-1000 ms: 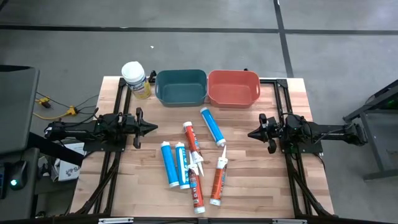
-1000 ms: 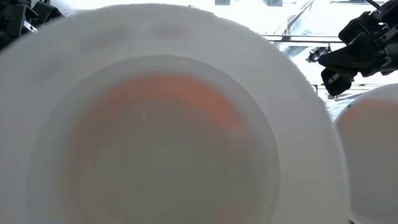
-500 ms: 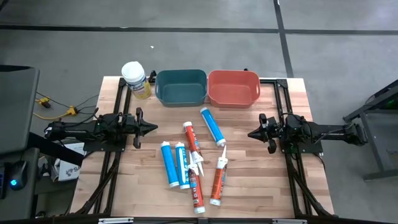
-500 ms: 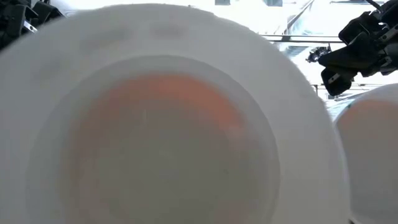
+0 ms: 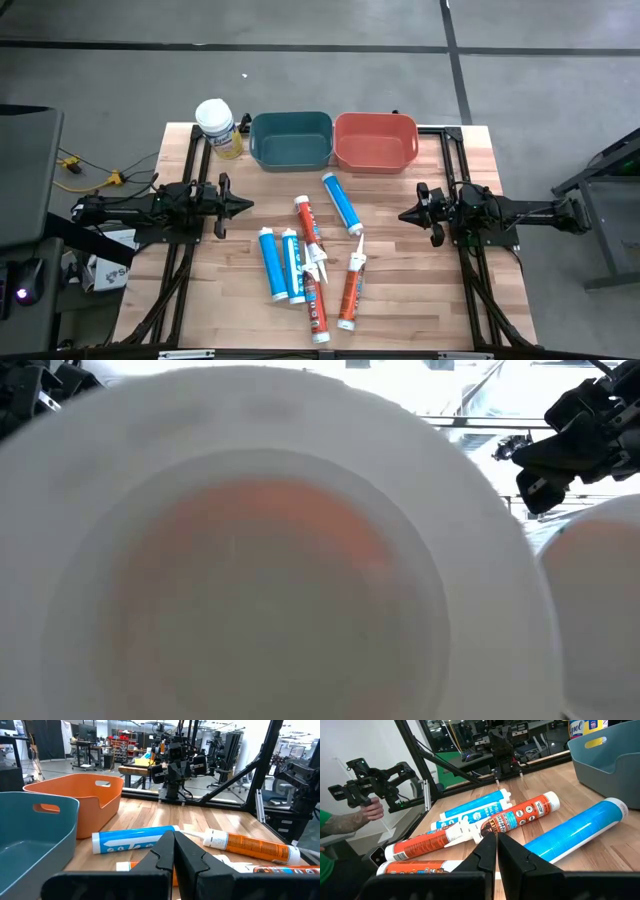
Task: Pick & place silicon tubes, Sealant and Lysol wipes
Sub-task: Put the left blue sealant into the blue bin
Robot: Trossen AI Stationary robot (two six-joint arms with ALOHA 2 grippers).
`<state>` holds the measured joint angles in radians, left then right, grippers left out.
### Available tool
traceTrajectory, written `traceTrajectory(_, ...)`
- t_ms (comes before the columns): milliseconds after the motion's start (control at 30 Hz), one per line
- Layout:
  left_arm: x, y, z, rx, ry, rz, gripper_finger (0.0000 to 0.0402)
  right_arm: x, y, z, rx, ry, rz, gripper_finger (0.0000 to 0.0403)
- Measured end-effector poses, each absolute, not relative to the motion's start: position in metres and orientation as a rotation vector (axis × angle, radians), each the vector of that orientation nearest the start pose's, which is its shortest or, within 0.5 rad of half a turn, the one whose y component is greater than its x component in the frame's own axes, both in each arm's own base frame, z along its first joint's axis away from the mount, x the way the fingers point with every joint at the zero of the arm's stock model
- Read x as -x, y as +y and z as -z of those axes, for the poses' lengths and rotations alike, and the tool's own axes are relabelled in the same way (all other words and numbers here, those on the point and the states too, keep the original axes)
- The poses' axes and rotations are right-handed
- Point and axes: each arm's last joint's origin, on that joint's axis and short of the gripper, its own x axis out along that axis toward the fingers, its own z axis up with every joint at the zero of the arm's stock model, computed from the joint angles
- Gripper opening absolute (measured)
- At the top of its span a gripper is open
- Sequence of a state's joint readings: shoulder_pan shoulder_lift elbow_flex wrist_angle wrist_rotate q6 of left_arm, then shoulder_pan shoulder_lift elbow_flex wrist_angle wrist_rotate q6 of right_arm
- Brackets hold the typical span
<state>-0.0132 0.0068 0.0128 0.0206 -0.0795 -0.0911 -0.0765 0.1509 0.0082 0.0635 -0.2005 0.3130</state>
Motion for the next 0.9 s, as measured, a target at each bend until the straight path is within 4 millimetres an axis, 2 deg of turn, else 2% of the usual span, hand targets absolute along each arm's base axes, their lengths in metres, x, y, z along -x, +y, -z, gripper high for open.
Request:
traceTrajectory(400,-0.097,0.002,-0.170,0.134,-0.042,-0.094,0.0000,-0.106,-0.002,-0.160,-0.323,0.097,-0.110,0.0012)
traceTrajectory(600,-0.097,0.004,-0.171,0.343,-0.068,-0.148,0.0000,-0.106,-0.002,-0.160,-0.323,0.097,-0.111,0.0012)
traceTrajectory(900,-0.093,0.007,-0.195,0.604,-0.130,-0.259,0.0000,-0.106,-0.002,-0.160,-0.323,0.097,-0.111,0.0012)
